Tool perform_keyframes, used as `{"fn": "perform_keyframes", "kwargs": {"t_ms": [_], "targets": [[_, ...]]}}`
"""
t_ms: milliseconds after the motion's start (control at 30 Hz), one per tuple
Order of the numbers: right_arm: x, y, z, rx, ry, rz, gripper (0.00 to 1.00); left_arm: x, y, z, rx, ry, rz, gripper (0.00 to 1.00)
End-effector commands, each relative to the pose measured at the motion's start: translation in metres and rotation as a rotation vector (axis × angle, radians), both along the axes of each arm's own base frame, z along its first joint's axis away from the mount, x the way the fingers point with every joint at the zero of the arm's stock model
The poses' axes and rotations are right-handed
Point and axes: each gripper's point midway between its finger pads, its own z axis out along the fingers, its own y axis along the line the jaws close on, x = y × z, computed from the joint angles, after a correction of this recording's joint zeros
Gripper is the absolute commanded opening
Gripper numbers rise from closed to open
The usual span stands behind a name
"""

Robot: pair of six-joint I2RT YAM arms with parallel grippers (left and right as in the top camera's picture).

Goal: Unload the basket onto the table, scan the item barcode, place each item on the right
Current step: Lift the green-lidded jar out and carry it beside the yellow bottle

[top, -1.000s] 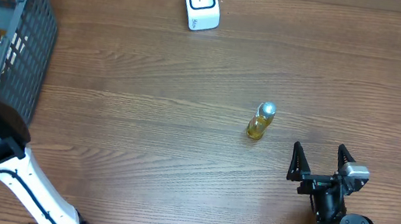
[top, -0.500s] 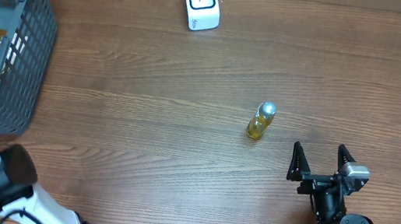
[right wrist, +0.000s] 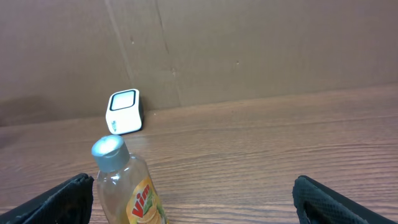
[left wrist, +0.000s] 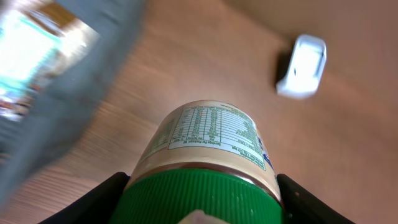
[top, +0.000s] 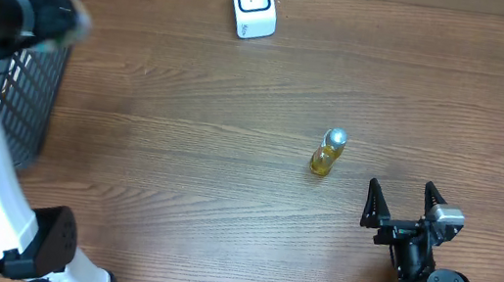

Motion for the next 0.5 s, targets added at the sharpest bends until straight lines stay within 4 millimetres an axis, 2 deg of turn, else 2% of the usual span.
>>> {"fn": "perform_keyframes", "kwargs": {"t_ms": [0, 167, 200, 300, 467], "targets": [[0.001, 0.0, -0.004, 0.002, 0.005, -0.003, 1.0, 0.002, -0.044, -0.027, -0.002, 0.09, -0.133, 0.64], [0.001, 0.0, -0.004, 0.002, 0.005, -0.003, 1.0, 0.009, -0.106, -0.078, -0.021, 0.202, -0.257, 0.65], [0.001, 0.0, -0.004, 0.002, 0.005, -0.003, 1.0, 0.011, -0.126, -0.094, -0.022, 0.223, -0.296, 0.65], [0.001, 0.0, -0.004, 0.002, 0.005, -0.003, 1.0, 0.01, -0.164, -0.128, -0.025, 0.261, -0.354, 0.66], [0.001, 0.0, -0.004, 0.002, 0.005, -0.003, 1.0, 0.004, -0.208, -0.178, 0.007, 0.29, -0.368, 0.67]]}}
